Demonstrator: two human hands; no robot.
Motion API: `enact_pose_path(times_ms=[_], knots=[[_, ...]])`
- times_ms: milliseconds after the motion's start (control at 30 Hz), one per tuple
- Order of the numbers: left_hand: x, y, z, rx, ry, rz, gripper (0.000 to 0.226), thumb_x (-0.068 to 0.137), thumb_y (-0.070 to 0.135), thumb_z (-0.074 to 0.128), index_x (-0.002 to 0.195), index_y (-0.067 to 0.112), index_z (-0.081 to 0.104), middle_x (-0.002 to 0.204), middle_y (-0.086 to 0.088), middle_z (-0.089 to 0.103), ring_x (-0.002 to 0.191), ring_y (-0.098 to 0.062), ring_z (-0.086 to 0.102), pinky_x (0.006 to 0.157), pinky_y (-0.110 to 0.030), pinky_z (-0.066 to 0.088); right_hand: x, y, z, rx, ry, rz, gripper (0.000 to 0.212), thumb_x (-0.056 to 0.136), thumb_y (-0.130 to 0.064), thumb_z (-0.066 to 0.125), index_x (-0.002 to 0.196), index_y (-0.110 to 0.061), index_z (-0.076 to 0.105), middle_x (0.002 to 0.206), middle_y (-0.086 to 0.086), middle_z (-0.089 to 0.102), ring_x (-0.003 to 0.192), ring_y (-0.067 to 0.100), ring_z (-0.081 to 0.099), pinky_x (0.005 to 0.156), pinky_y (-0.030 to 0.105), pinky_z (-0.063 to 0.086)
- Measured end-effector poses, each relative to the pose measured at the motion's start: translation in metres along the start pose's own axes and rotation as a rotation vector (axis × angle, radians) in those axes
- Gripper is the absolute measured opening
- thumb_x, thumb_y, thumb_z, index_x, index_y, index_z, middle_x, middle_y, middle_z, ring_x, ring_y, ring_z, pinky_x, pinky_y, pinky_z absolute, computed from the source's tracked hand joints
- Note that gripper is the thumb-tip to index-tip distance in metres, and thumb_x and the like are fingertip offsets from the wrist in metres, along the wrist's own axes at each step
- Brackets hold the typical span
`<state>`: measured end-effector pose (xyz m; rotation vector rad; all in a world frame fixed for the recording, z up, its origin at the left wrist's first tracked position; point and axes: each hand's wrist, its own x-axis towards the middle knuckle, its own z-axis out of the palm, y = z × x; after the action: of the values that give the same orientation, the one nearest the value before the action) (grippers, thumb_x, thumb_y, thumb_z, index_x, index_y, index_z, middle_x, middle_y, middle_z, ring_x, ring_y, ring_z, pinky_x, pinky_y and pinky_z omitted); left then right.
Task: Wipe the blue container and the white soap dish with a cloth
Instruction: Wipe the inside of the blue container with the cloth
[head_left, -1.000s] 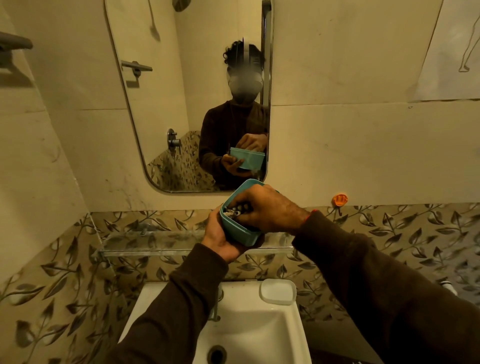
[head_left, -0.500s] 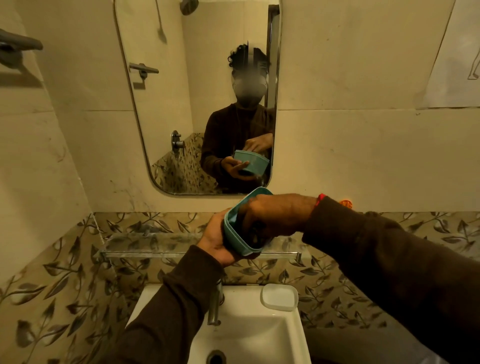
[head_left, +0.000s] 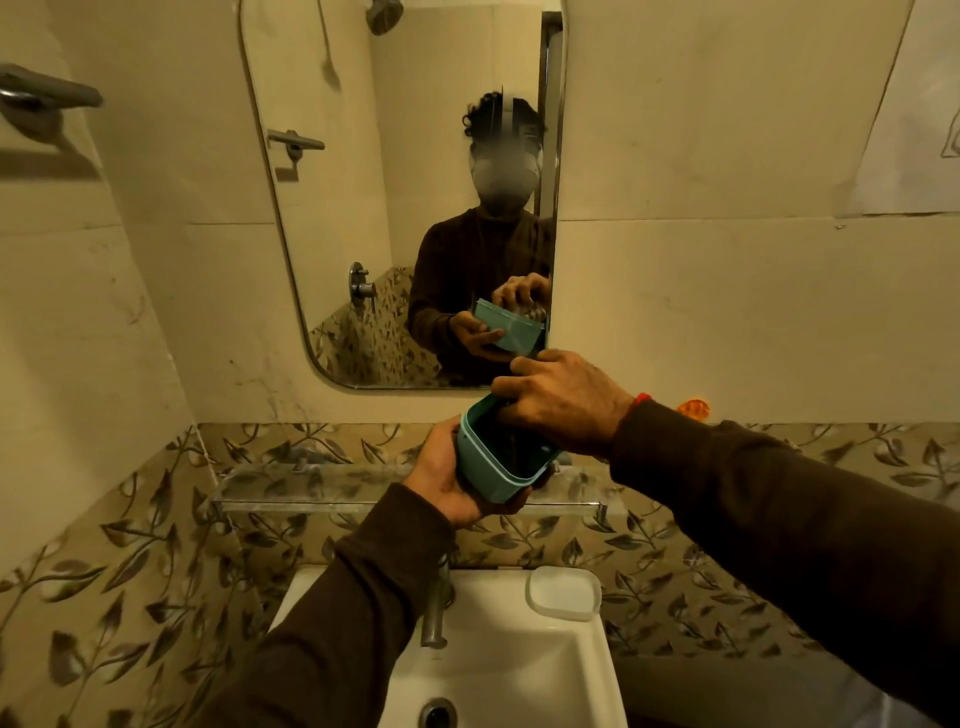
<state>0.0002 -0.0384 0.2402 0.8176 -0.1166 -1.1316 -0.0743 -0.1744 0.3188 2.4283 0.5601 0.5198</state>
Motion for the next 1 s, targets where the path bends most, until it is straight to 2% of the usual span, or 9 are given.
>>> enact_pose_path(times_ms=[133,267,333,467,600,733,833,933,1000], knots=[[0.0,0.005,0.0,0.005,0.034,0.081,0.059,0.092,0.044,0.052,0.141,0.011,0.056,0.121,-0.023,0.064,0.103,-0.044,0.06,0.063,-0.044,0.059,0.003,-0.009,0.003,0.043,0.025,0.146,0.036,0.086,-0.031,0.068,0.121,-0.024,0.063,0.116,0.0,0.066,0.1,0.023,0.059,0.078,0.036,0.048],[-0.003,0.009,0.001,0.057,0.01,0.158,0.057,0.085,0.04,0.065,0.135,0.013,0.063,0.117,-0.02,0.07,0.107,-0.039,0.064,0.088,-0.05,0.055,0.006,-0.012,0.003,0.058,-0.023,0.232,0.043,0.087,-0.033,0.069,0.127,-0.022,0.057,0.118,0.004,0.067,0.109,0.025,0.062,0.089,0.038,0.047],[-0.003,0.009,0.001,0.066,-0.033,0.257,0.048,0.088,0.038,0.064,0.132,0.02,0.066,0.121,-0.018,0.071,0.105,-0.037,0.069,0.086,-0.051,0.057,0.007,-0.012,0.0,0.065,-0.065,0.252,0.041,0.089,-0.033,0.066,0.127,-0.022,0.055,0.119,0.004,0.065,0.109,0.024,0.062,0.09,0.038,0.046],[-0.001,0.01,-0.001,0.073,-0.092,0.406,0.037,0.097,0.034,0.055,0.131,0.028,0.067,0.133,-0.015,0.067,0.121,-0.038,0.063,0.096,-0.055,0.054,0.012,-0.014,-0.009,0.019,-0.182,0.24,0.035,0.089,-0.032,0.065,0.121,-0.02,0.057,0.116,0.003,0.065,0.108,0.022,0.059,0.092,0.038,0.042],[0.004,0.006,-0.005,0.043,-0.118,0.426,0.038,0.101,0.032,0.05,0.136,0.026,0.063,0.135,-0.013,0.066,0.117,-0.034,0.067,0.086,-0.049,0.059,0.017,-0.022,-0.019,0.074,-0.274,0.177,0.033,0.089,-0.03,0.064,0.12,-0.02,0.058,0.114,0.001,0.065,0.107,0.022,0.059,0.097,0.041,0.037],[0.007,0.0,-0.012,0.031,-0.128,0.414,0.039,0.099,0.036,0.051,0.135,0.028,0.064,0.133,-0.015,0.067,0.108,-0.032,0.071,0.082,-0.046,0.059,0.022,-0.034,-0.022,0.449,-0.325,0.203,0.039,0.088,-0.017,0.062,0.127,-0.019,0.058,0.122,0.006,0.063,0.111,0.025,0.059,0.097,0.043,0.046],[0.006,-0.003,-0.02,-0.003,-0.137,0.389,0.047,0.093,0.037,0.054,0.136,0.021,0.063,0.128,-0.018,0.068,0.102,-0.033,0.073,0.079,-0.046,0.06,0.02,-0.026,-0.024,0.972,-0.276,0.408,0.033,0.09,-0.006,0.059,0.118,-0.023,0.063,0.115,0.003,0.064,0.103,0.02,0.062,0.085,0.036,0.057],[0.001,-0.002,-0.024,-0.023,-0.179,0.388,0.046,0.084,0.043,0.055,0.11,0.014,0.079,0.117,-0.02,0.073,0.097,-0.036,0.074,0.078,-0.047,0.061,0.016,-0.015,-0.027,1.423,-0.069,0.626,0.026,0.091,-0.008,0.061,0.104,-0.03,0.065,0.102,-0.006,0.062,0.089,0.011,0.063,0.055,0.016,0.054],[0.001,-0.002,-0.024,-0.058,-0.18,0.373,0.048,0.086,0.046,0.053,0.104,0.011,0.081,0.116,-0.023,0.072,0.097,-0.04,0.072,0.076,-0.048,0.061,0.013,-0.008,-0.026,1.419,0.149,0.744,0.02,0.09,-0.014,0.064,0.099,-0.032,0.064,0.101,-0.008,0.062,0.086,0.008,0.062,0.048,0.011,0.047]])
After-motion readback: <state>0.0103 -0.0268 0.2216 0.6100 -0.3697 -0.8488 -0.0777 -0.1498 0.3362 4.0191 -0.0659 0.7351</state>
